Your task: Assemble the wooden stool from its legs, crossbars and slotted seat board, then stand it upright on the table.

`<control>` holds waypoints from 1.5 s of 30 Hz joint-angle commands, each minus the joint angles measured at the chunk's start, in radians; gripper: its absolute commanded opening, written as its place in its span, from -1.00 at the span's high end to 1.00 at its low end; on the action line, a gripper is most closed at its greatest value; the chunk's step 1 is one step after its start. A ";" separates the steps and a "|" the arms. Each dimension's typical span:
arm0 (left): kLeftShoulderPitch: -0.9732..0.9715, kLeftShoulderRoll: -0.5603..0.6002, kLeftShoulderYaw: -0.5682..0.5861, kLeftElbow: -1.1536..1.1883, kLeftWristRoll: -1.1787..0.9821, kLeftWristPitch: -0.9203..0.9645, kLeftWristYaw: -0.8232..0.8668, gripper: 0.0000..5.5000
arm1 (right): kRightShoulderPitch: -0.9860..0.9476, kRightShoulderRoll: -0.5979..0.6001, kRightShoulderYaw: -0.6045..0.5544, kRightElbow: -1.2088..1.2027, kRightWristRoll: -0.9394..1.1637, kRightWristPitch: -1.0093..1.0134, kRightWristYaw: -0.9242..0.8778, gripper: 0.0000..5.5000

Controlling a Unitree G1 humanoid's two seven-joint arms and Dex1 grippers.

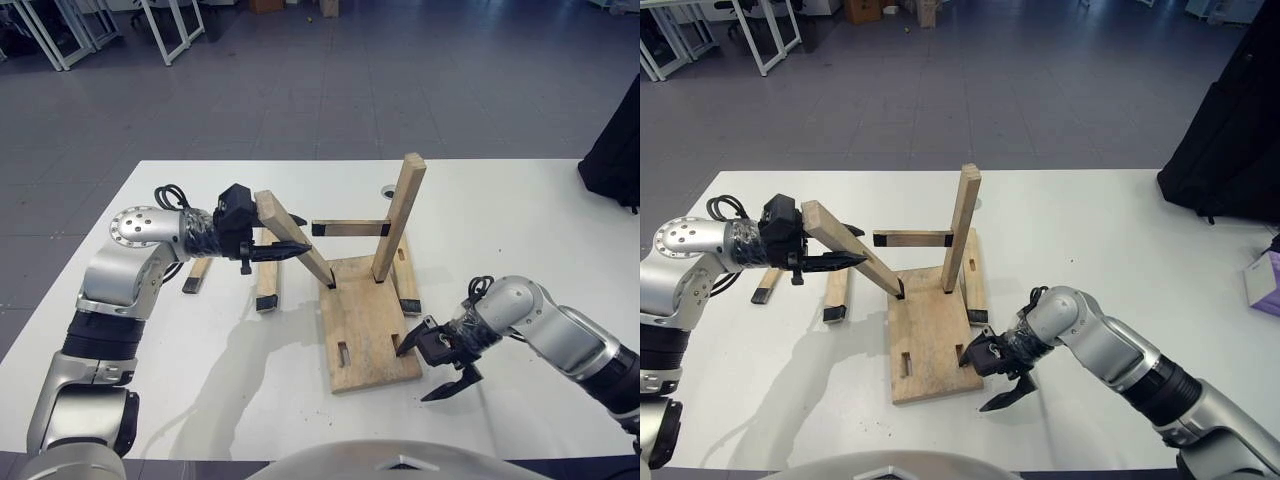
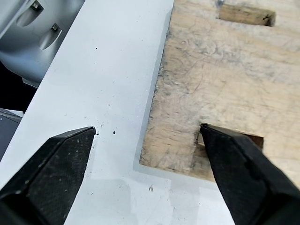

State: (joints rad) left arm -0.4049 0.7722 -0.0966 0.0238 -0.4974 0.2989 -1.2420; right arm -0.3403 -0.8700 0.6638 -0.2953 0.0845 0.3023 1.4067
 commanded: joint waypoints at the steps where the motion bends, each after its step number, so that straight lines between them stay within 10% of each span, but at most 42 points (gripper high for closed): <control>1: 0.047 0.041 -0.047 0.038 0.065 0.086 -0.008 0.25 | 0.043 0.001 0.047 0.093 -0.050 0.036 0.023 -0.50; 45: 0.177 -0.071 0.009 0.020 -0.202 0.527 0.168 0.25 | 0.052 0.057 0.040 0.163 -0.089 0.008 -0.001 -0.50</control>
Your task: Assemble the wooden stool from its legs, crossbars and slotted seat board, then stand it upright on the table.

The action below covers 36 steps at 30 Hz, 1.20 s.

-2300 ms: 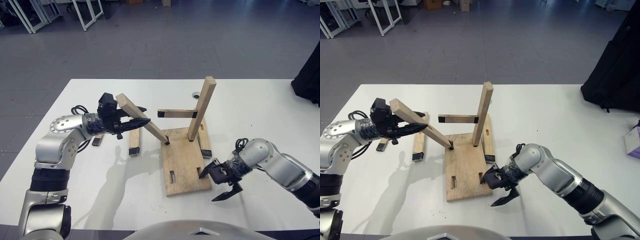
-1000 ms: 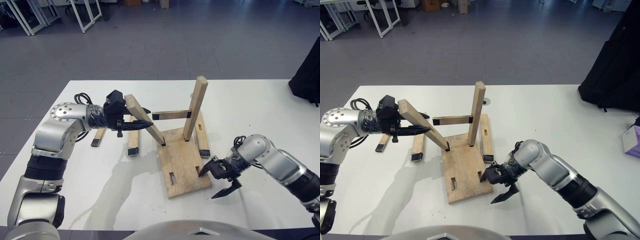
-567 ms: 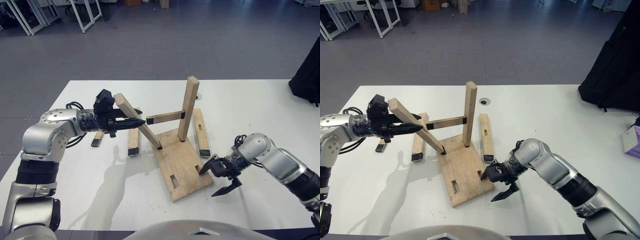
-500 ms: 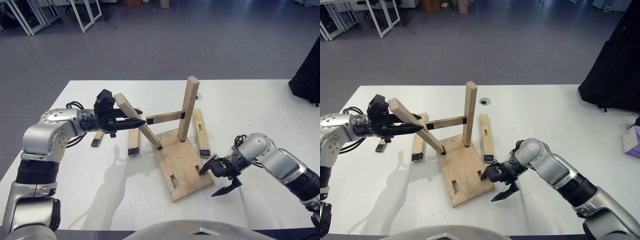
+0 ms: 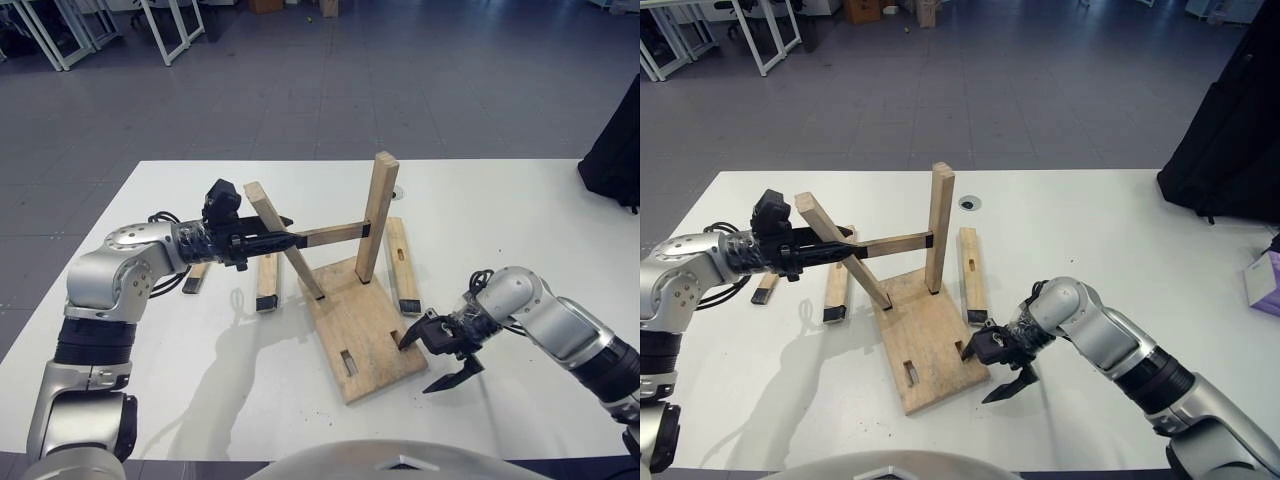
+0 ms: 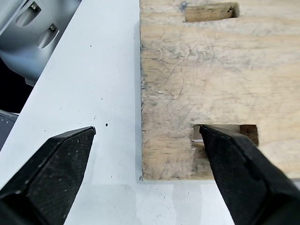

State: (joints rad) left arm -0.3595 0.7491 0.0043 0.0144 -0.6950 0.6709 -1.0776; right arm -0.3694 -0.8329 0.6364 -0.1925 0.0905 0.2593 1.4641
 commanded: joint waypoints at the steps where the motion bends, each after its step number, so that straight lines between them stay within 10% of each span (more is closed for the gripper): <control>1: 0.138 -0.048 -0.093 0.030 -0.006 0.152 0.006 0.25 | 0.083 0.018 0.067 0.059 -0.095 0.051 -0.058 -0.50; 29: 0.184 -0.001 -0.197 0.022 0.055 0.087 -0.015 0.25 | -0.117 0.324 -0.455 -0.158 0.294 0.179 -0.411 -0.50; 36: 0.170 0.010 -0.202 0.035 0.068 0.081 -0.019 0.25 | -0.232 0.458 -0.350 -0.167 -0.083 -0.042 -0.789 -0.50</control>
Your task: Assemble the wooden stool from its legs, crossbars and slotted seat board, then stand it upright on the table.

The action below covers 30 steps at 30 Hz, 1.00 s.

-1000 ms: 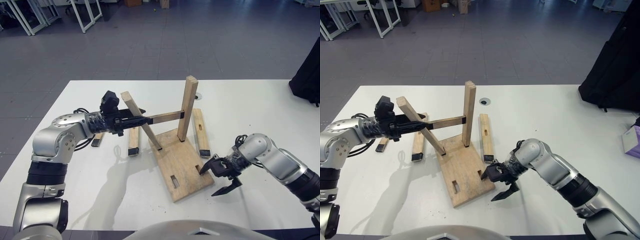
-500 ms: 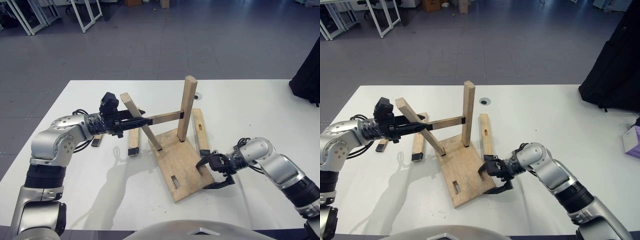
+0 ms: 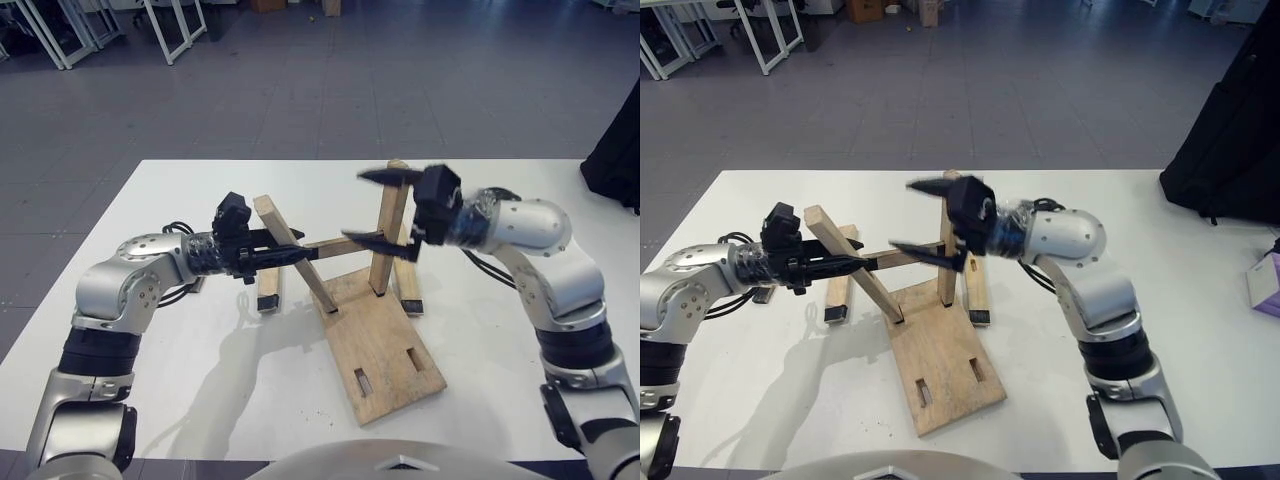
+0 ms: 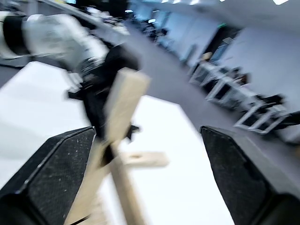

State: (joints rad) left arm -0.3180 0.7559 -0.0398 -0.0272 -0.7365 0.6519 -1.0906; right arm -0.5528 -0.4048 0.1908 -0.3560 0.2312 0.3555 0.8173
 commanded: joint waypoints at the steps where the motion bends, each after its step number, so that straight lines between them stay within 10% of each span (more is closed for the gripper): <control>1: 0.128 0.005 -0.159 0.078 0.111 0.099 -0.007 0.25 | -0.045 0.034 0.134 0.011 -0.299 -0.180 -0.184 -0.50; 9: 0.112 0.006 -0.176 0.087 0.123 0.092 -0.016 0.25 | 0.084 -0.031 0.388 0.308 -0.657 -0.349 -0.256 -0.50; 17: 0.105 -0.007 -0.180 0.081 0.131 0.071 0.005 0.25 | 0.207 -0.127 0.538 0.297 -0.590 -0.250 0.060 -0.50; 30: 0.119 0.006 -0.197 0.065 0.135 0.038 0.008 0.25 | 0.200 0.020 0.276 0.147 -0.502 -0.338 -0.319 -0.50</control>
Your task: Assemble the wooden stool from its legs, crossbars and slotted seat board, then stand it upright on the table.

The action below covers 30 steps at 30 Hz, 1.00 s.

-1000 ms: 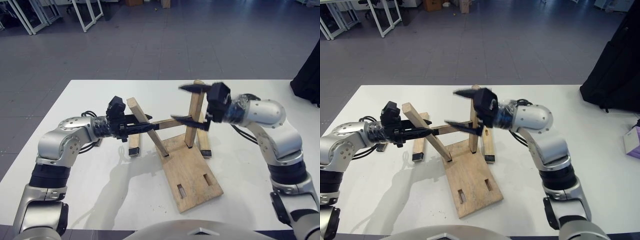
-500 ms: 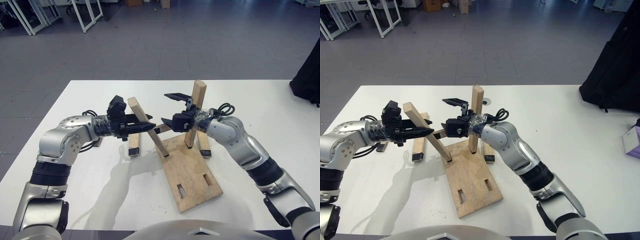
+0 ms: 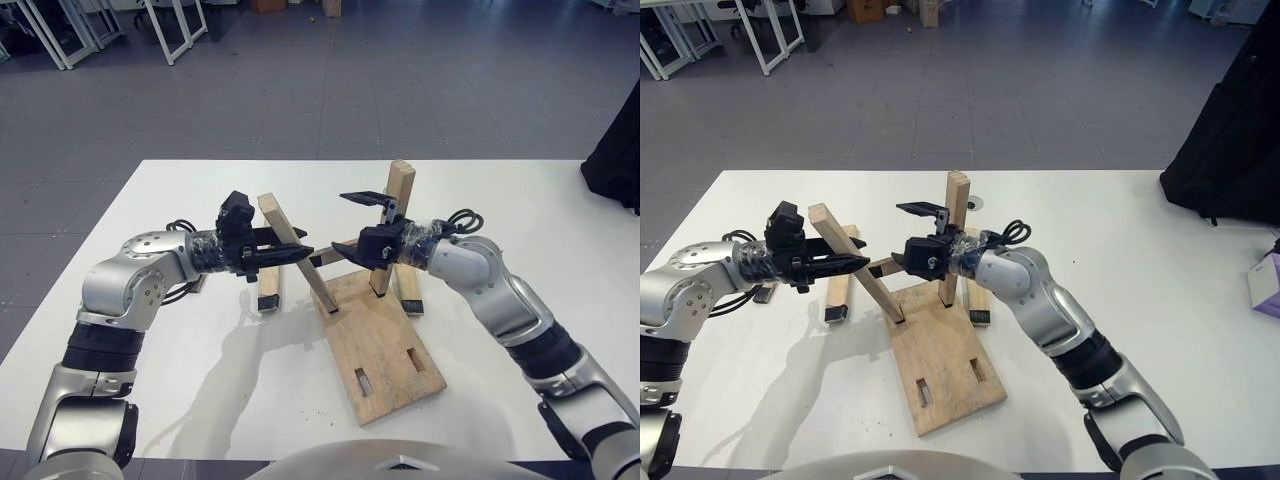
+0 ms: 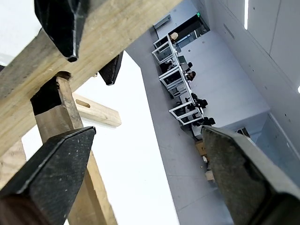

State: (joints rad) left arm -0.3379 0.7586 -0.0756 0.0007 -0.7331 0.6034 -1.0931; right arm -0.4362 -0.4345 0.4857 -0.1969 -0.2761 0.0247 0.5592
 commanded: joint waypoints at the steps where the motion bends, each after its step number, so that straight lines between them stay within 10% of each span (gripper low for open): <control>1: 0.141 0.006 -0.156 0.034 0.124 0.090 0.006 0.25 | 0.084 0.051 -0.026 -0.016 -0.038 -0.069 -0.116 -0.50; 14: 0.140 0.016 -0.165 0.037 0.134 0.085 0.000 0.25 | 0.061 0.196 -0.238 0.039 -0.031 -0.099 -0.383 -0.50; 30: 0.087 0.004 -0.209 0.072 0.163 0.067 -0.012 0.25 | 0.135 0.296 -0.200 0.010 0.352 0.141 -0.125 -0.50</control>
State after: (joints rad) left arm -0.3524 0.7755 -0.0954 0.0167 -0.7332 0.5860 -1.1140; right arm -0.3247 -0.1563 0.2304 -0.1617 -0.0246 0.0618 0.3086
